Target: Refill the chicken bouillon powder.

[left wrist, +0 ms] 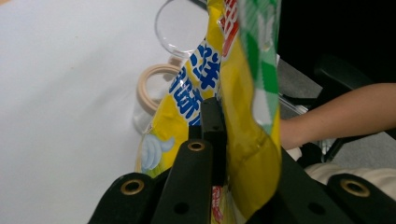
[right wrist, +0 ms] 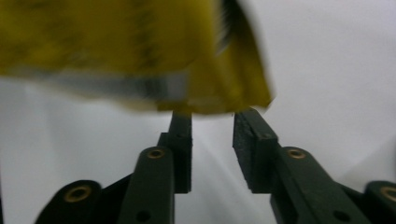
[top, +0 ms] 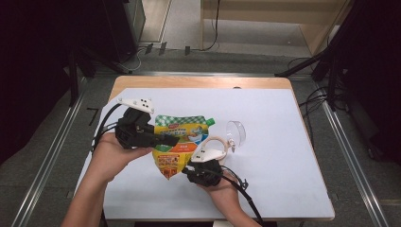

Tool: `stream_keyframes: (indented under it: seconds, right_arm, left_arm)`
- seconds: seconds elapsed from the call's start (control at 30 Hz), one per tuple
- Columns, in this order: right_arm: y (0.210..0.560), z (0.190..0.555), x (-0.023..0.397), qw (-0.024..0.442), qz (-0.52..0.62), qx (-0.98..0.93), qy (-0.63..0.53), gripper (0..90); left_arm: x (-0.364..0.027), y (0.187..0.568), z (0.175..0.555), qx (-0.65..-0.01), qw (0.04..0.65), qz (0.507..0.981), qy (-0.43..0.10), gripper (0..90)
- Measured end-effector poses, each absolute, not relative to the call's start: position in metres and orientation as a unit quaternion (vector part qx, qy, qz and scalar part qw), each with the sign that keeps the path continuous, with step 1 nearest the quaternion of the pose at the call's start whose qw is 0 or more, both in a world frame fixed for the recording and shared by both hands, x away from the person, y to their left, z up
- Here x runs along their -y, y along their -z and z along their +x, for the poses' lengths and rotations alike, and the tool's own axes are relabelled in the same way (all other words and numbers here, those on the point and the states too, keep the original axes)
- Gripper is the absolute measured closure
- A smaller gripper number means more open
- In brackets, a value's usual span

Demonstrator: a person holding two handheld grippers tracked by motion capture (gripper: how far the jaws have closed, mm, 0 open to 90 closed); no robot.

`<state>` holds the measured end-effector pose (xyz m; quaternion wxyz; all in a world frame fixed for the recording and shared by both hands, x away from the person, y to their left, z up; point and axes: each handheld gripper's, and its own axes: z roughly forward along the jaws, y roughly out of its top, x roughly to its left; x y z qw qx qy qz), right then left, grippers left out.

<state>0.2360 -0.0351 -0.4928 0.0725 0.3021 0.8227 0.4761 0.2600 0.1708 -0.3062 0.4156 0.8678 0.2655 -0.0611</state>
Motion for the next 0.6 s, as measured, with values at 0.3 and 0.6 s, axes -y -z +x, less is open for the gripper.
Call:
stream_keyframes:
  seconds: [0.3, 0.6]
  right_arm:
    - [0.489, 0.231, 0.038, 0.073, 0.294, -0.805, -0.510, 69.1]
    - [0.485, 0.215, 0.032, 0.118, 0.251, -0.818, -0.503, 65.3]
  left_arm:
    - [-0.169, 0.307, 0.261, -0.267, 0.428, 0.859, 0.088, 90.0]
    - [-0.170, 0.312, 0.266, -0.304, 0.426, 0.848, 0.085, 90.0]
